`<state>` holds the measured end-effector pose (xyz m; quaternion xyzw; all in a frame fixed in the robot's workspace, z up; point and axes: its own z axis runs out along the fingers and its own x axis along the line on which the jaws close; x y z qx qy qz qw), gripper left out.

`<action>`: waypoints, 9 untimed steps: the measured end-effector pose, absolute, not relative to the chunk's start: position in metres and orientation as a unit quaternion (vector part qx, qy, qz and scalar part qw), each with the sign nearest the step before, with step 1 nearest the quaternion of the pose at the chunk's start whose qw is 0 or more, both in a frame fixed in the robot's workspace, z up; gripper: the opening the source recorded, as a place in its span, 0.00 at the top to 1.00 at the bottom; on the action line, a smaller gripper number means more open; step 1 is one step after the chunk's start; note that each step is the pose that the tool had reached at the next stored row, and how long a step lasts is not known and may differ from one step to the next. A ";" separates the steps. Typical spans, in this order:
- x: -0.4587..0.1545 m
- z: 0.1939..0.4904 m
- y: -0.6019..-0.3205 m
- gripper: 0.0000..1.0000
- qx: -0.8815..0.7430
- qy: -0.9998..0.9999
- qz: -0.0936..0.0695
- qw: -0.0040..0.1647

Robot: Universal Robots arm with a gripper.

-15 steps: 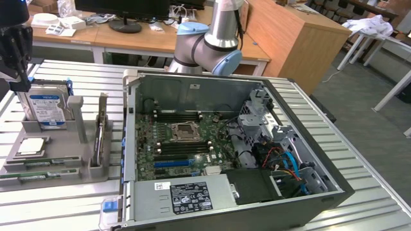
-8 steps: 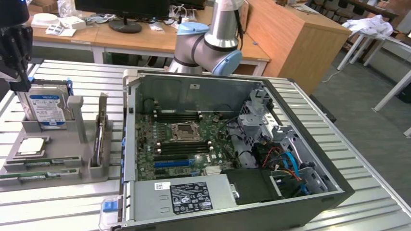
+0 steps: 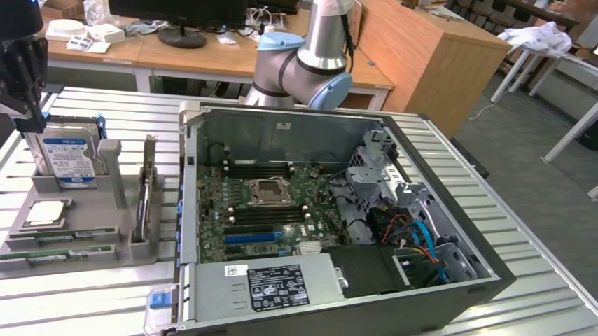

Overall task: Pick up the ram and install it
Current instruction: 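Pick up the ram and move it above insertion slot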

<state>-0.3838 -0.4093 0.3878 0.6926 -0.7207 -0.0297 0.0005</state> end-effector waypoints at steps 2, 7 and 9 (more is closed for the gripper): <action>-0.384 0.388 -0.409 0.89 0.693 -0.721 -0.030 0.001; -0.384 0.386 -0.409 0.89 0.693 -0.721 -0.030 0.000; -0.384 0.386 -0.409 0.89 0.693 -0.721 -0.030 0.000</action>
